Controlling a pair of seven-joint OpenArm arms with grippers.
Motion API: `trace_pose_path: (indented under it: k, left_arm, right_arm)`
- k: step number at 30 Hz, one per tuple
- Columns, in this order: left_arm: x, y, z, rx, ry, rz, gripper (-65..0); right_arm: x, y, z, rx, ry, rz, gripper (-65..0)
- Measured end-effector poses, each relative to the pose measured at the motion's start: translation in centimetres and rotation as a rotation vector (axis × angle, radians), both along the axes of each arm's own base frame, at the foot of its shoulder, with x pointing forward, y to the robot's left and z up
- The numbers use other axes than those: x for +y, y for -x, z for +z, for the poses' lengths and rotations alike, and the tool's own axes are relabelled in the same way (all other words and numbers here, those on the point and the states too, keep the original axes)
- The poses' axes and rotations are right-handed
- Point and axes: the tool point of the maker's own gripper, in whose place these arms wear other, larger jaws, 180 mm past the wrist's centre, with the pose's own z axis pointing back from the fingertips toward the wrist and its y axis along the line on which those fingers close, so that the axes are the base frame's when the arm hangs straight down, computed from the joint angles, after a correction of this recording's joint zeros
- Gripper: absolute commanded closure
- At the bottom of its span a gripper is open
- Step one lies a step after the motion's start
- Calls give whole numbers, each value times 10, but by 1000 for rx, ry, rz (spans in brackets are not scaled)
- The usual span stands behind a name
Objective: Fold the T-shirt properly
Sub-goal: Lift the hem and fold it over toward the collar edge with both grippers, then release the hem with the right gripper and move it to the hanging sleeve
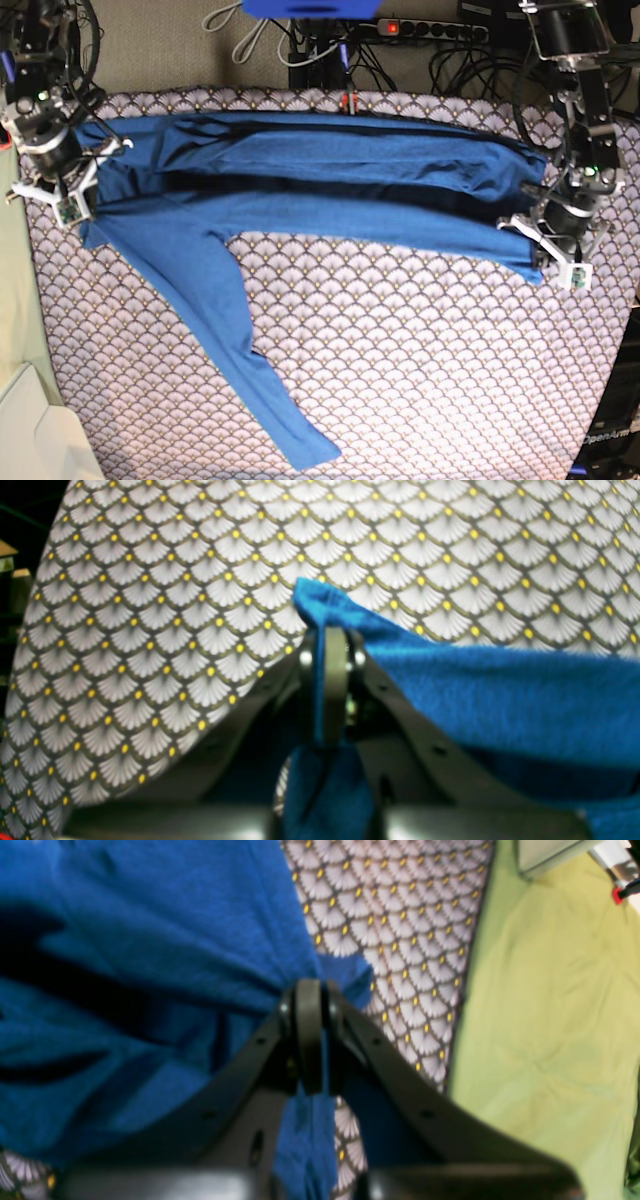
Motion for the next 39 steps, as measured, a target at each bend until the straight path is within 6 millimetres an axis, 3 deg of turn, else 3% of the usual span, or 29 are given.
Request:
trace_pose_path:
  k: [6,25,32,39]
  left_arm:
    - [5,13,-9,39,-21,-4,-4]
    - [22,43,-41,145,-43,10,-4]
    - [28,59,-74,234,-16,35,-4]
    - [28,58,-76,233,-7,40,-8]
  right_arm:
    - [0,19,-14,58,-2,0,0]
    - [-3,25,-19,73,-1,-6,0]
    - [-8,41,-43,119,-35,-18,0]
    - [-10,56,-62,166,-53,-30,0]
